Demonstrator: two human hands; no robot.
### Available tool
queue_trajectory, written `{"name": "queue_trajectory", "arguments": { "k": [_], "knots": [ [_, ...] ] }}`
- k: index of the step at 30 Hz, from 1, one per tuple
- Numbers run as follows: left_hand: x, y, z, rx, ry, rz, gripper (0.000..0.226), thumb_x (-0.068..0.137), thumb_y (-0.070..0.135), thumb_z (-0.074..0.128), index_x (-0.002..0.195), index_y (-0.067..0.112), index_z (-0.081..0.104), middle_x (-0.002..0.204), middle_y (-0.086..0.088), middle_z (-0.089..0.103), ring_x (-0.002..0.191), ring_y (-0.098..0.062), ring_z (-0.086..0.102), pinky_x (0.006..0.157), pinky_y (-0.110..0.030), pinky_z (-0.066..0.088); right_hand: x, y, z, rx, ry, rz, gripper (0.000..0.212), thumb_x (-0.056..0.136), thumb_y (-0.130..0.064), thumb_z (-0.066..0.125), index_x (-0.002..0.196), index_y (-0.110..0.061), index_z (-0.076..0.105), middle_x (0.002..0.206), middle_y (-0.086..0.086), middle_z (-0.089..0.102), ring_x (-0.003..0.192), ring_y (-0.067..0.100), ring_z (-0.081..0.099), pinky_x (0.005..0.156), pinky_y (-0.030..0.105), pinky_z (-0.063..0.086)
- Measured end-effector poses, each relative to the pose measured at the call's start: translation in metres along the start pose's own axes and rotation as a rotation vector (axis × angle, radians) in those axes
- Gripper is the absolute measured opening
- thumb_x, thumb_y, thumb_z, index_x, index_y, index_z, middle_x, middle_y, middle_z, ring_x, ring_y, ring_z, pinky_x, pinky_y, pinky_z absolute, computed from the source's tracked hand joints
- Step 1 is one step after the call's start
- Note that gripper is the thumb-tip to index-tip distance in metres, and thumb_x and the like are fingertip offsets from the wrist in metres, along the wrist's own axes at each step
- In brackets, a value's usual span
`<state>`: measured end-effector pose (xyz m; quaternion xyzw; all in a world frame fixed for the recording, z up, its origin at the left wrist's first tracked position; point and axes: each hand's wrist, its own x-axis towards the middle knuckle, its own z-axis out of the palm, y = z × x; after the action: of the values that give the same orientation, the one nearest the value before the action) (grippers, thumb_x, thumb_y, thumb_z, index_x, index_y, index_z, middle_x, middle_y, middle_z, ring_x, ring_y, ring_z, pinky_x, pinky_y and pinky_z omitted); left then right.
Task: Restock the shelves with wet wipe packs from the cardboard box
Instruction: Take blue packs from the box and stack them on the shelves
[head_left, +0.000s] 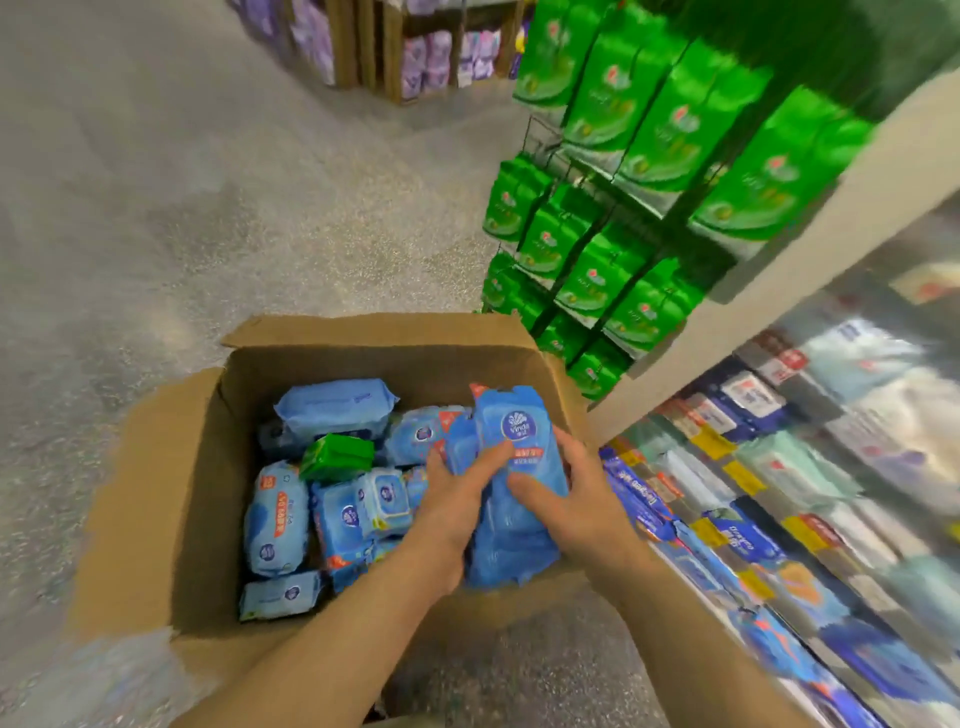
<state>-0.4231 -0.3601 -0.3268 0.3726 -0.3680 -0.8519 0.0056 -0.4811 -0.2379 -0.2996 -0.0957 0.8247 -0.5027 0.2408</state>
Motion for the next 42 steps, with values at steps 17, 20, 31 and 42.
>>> {"name": "queue_trajectory", "arguments": {
  "k": [17,20,31,42],
  "knots": [
    [-0.118,-0.135,0.272,0.425,-0.525,-0.155,0.062,0.082,0.062,0.06,0.116,0.012,0.072,0.112,-0.02,0.072,0.102,-0.037,0.07,0.099,-0.052,0.05,-0.183,0.069,-0.281,0.257,0.323,0.124,0.042,0.078,-0.06,0.07,0.115,-0.044,0.059,0.106,-0.016,0.075,0.097,0.006,0.072,0.096,0.039,0.056],
    [-0.142,-0.158,0.303,0.5,-0.671,-0.245,0.066,0.075,0.061,0.069,0.124,0.016,0.069,0.12,-0.019,0.069,0.111,-0.039,0.066,0.103,-0.057,0.046,-0.213,0.085,-0.319,0.409,0.448,0.12,0.038,0.085,-0.049,0.072,0.119,-0.034,0.064,0.104,-0.011,0.078,0.096,0.01,0.074,0.097,0.04,0.056],
    [-0.145,-0.181,0.41,0.406,-0.776,-0.346,0.076,0.067,0.051,0.084,0.134,0.025,0.059,0.128,-0.018,0.065,0.114,-0.044,0.063,0.1,-0.066,0.044,-0.203,0.088,-0.411,0.551,0.673,0.093,0.039,0.086,-0.049,0.073,0.112,-0.021,0.068,0.101,-0.001,0.079,0.094,0.021,0.076,0.095,0.05,0.057],
    [-0.085,-0.143,0.521,0.333,-0.873,-0.283,0.057,0.072,0.035,0.068,0.126,0.015,0.066,0.113,-0.021,0.071,0.091,-0.041,0.071,0.065,-0.045,0.058,-0.127,0.055,-0.495,0.446,0.896,-0.042,0.029,0.095,-0.045,0.065,0.108,-0.02,0.057,0.102,0.003,0.072,0.097,0.019,0.071,0.086,0.034,0.058]
  ]
}}
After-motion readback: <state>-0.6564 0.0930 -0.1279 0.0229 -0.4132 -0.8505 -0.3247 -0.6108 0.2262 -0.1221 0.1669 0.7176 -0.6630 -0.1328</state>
